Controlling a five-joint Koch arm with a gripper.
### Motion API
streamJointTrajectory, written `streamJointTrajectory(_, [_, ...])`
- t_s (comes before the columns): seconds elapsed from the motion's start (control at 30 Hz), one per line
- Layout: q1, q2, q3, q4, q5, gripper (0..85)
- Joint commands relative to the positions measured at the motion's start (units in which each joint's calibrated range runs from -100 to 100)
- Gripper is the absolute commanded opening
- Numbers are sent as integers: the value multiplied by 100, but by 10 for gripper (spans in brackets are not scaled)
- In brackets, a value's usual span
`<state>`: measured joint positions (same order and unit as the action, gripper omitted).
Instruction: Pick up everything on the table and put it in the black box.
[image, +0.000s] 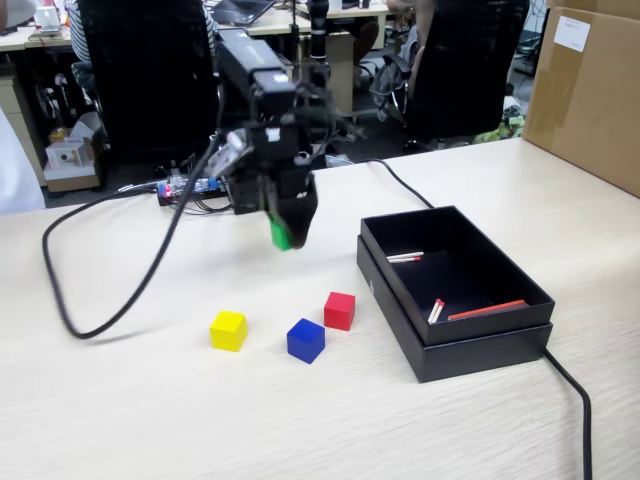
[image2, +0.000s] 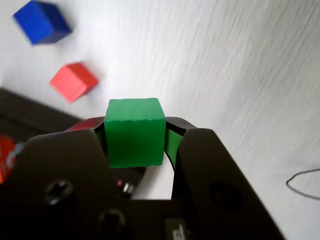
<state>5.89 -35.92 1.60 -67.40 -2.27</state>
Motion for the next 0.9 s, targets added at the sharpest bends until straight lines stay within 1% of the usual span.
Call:
streamJointTrajectory(0.0, [371,-269,901,-210,234,138])
streamJointTrajectory(0.1, [933,798,2424,-331,508,138])
streamJointTrajectory(0.23, [1241,1911,3304,-331,674,138])
streamJointTrajectory(0.47, [1333,3632,3984,-331,869,140])
streamJointTrajectory(0.6, [1333,4447,4237,-331,928,141])
streamJointTrajectory(0.73, [1333,5101,4292,-348,1011,142])
streamJointTrajectory(0.87, [1358,5365,4237,-357,1065,149])
